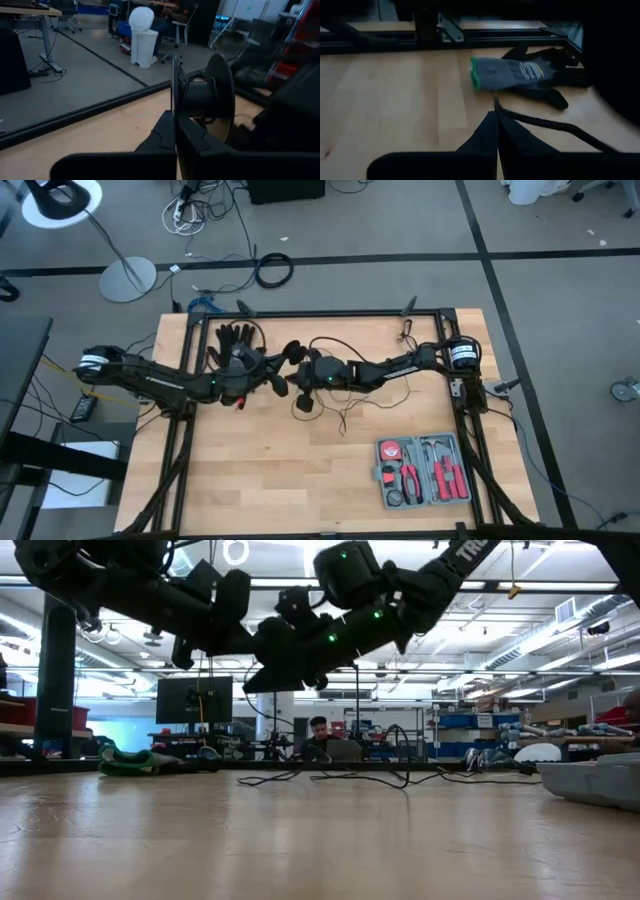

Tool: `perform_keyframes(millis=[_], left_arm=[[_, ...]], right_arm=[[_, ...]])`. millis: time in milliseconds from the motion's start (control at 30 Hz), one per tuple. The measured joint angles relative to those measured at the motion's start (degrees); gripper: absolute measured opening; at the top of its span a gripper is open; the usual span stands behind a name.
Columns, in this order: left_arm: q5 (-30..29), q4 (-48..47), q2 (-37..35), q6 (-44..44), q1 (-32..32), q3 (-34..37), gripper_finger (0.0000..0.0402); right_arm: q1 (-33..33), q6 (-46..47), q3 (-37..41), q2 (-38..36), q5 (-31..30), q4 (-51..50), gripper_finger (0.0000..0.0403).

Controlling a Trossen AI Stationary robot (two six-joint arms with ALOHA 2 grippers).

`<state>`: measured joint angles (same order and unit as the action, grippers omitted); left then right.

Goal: Coil cords
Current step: Coil the black wire

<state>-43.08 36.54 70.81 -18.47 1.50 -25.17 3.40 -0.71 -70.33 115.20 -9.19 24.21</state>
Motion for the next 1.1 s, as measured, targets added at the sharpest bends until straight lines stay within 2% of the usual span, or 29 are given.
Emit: perform_keyframes(millis=[167,433,700,933,1100], left_arm=[[-0.44,-0.16,0.83,0.10,0.00,0.00,0.0000],[-6.59,-0.13,-0.06,3.19,0.00,0.00,0.0000],[-8.29,-0.05,-0.63,3.14,0.09,0.00,0.0000],[-10.28,0.05,-0.60,-0.38,0.11,2.07,0.0000],[-10.22,0.15,-0.60,-4.81,0.23,4.60,0.0000]], right_arm=[[-0.11,0.26,-0.91,0.00,0.04,-3.40,0.0000],[-2.30,2.62,-0.15,0.00,0.00,-15.69,0.0000],[-4.58,7.42,9.10,-0.01,0.61,-3.44,0.0004],[-5.16,11.74,16.50,0.01,0.48,11.07,0.0019],[-3.98,12.48,20.16,-1.67,0.50,13.38,0.0017]])
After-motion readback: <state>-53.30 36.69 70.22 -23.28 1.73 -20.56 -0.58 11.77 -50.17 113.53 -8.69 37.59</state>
